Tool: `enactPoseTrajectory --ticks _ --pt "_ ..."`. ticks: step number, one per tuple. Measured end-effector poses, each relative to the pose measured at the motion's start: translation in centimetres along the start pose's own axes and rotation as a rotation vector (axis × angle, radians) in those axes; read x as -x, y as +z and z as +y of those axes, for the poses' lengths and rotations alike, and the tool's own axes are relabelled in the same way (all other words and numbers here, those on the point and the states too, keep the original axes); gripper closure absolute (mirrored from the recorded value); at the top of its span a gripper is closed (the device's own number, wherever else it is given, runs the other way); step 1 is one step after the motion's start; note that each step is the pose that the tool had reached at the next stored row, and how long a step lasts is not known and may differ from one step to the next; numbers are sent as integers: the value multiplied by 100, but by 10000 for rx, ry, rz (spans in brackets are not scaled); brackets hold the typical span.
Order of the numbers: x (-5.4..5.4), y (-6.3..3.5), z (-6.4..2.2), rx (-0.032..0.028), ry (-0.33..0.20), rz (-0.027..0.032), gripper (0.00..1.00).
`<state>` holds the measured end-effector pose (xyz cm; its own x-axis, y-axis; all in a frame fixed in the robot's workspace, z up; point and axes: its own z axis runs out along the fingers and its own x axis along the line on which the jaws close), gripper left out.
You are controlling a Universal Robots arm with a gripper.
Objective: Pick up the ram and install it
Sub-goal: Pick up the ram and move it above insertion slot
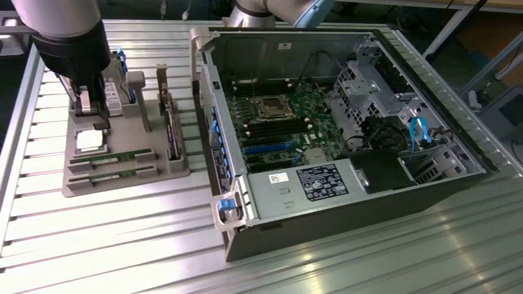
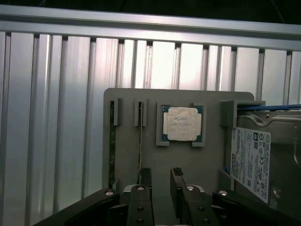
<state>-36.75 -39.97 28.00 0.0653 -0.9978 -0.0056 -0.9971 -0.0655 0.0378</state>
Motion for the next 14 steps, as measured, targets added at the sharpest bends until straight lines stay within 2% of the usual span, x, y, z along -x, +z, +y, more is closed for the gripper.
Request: enactPoseTrajectory --ticks 2,8,12,14 --pt "0 33 -1 1 -4 1 70" --pt "-13 35 -1 -2 -5 0 70" --pt "-83 34 4 -1 -4 0 70" --pt "-155 33 9 1 -4 1 70"
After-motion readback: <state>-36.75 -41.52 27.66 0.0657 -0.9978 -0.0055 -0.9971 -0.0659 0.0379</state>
